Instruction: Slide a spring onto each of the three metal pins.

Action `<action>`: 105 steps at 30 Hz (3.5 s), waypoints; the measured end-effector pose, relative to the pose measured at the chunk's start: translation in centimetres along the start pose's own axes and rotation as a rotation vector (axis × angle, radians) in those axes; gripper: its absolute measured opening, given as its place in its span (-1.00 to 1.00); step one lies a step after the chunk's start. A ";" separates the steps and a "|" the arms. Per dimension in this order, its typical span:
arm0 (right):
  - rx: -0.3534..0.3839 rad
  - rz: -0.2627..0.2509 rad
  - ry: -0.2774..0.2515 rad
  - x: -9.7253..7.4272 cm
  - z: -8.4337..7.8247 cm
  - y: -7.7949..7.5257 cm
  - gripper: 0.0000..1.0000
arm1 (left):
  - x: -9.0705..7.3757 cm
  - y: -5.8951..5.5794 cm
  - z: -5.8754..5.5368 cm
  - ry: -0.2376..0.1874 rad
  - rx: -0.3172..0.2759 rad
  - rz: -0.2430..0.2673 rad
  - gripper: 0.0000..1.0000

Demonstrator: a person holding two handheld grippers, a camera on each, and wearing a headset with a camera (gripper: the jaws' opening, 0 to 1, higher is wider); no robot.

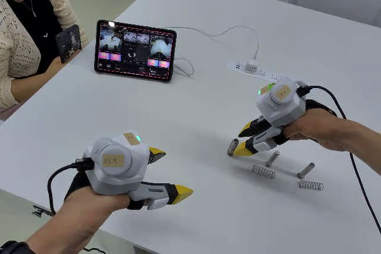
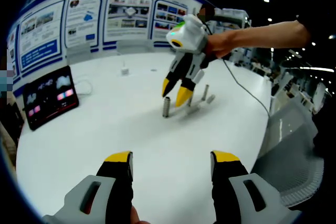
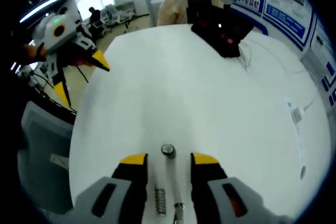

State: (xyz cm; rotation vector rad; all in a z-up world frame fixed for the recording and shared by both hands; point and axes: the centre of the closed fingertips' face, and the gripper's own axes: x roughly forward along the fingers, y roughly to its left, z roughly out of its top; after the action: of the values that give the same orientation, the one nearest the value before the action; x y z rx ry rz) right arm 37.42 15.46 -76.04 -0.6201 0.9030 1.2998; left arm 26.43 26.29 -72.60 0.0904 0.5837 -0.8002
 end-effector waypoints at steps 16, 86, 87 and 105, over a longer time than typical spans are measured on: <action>0.096 -0.045 -0.111 -2.6 -0.1 0.1 -0.26 | 1.0 0.0 0.7 -0.002 0.003 -0.012 0.23; 0.514 -0.321 -0.463 -11.6 -12.1 4.6 0.39 | 5.9 -0.7 3.5 0.016 0.039 -0.101 0.33; 0.518 -0.323 -0.464 -11.5 -12.3 4.8 0.40 | 5.9 -0.7 3.5 0.016 0.039 -0.101 0.33; 0.583 -0.337 -0.491 -11.6 -14.1 5.7 0.42 | 6.5 -1.6 3.8 0.026 0.072 -0.126 0.33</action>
State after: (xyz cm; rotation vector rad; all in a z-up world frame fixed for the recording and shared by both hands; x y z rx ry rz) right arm 28.57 -1.29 -73.26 0.0167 0.6807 0.7730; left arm 30.60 19.82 -72.55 0.1312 0.5898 -0.9438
